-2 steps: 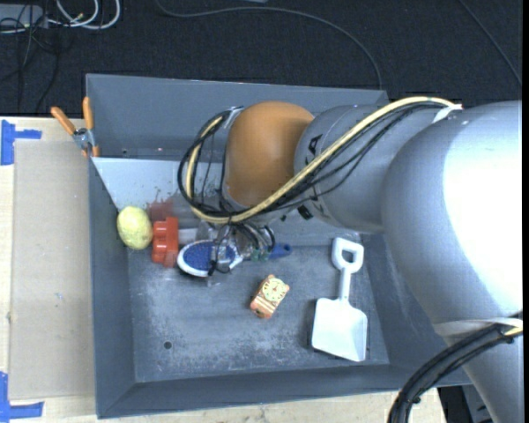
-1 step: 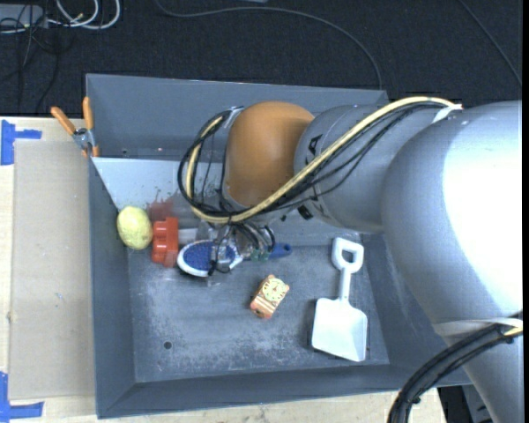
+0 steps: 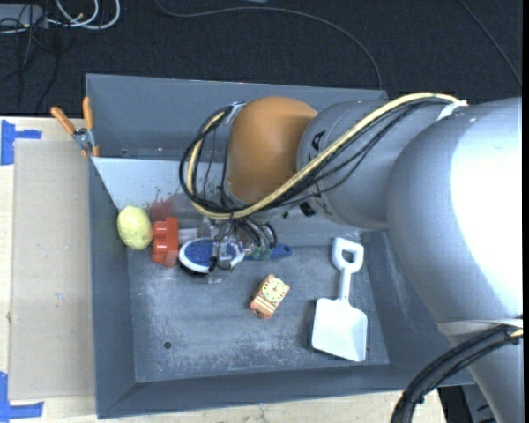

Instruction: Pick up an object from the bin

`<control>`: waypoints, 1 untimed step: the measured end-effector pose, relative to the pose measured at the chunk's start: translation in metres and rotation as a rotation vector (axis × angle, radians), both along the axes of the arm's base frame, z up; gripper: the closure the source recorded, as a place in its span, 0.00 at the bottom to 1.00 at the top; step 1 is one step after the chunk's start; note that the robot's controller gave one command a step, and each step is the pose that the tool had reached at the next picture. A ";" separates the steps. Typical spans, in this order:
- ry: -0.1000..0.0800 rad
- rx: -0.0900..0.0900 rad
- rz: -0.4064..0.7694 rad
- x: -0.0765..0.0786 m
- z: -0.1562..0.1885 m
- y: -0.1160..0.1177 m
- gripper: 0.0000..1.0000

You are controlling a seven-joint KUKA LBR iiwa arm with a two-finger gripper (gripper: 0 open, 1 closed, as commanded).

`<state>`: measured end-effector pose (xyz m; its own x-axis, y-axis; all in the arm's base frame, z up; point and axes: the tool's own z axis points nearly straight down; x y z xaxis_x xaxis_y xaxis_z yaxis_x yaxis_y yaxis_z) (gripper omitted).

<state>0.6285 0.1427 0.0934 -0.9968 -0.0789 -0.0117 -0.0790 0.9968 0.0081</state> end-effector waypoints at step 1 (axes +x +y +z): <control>0.000 0.000 -0.002 0.000 0.016 0.000 1.00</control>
Offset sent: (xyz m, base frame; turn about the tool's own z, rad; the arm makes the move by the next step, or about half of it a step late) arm 0.0001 0.0000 0.0199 0.0000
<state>0.6284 0.1424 0.1096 -0.9970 -0.0769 -0.0114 -0.0770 0.9970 0.0084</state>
